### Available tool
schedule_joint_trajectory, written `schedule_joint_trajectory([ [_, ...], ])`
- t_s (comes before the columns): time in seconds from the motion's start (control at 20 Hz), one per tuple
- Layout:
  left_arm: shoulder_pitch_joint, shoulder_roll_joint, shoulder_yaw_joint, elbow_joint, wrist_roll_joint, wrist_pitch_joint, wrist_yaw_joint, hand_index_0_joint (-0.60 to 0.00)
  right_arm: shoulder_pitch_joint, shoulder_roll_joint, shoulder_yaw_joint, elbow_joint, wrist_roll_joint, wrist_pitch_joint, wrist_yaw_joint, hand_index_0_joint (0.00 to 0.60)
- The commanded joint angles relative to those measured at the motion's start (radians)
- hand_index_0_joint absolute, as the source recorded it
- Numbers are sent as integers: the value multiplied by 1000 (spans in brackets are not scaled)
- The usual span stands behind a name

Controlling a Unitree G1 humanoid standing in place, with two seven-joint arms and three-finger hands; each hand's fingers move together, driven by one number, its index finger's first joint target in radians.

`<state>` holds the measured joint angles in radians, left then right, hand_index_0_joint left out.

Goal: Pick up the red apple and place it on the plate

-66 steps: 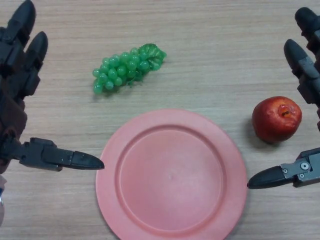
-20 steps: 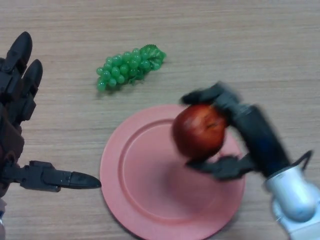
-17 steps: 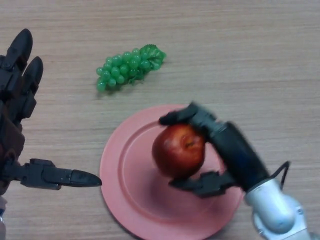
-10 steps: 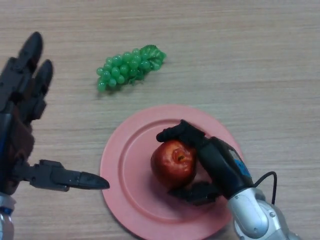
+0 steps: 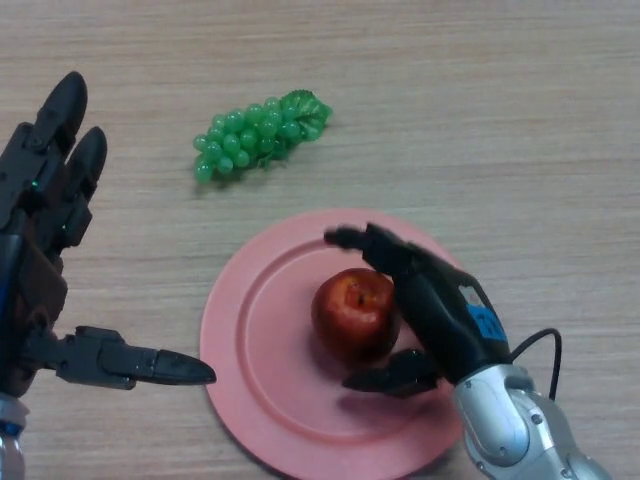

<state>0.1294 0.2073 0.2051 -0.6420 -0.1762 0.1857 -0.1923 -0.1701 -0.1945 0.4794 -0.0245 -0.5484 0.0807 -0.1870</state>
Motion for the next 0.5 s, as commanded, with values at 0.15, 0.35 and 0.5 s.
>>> schedule_joint_trajectory([
  [0.15,-9,14,46,-65,-25,-179,-13,0,-1,5,-65,-178,44,-22,61,0],
  [0.35,-11,14,52,-67,-26,-171,-13,0,73,5,-165,-416,143,59,160,0],
  [0.5,-23,18,51,-63,-57,-166,-25,0,117,5,-286,-554,296,93,189,0],
])
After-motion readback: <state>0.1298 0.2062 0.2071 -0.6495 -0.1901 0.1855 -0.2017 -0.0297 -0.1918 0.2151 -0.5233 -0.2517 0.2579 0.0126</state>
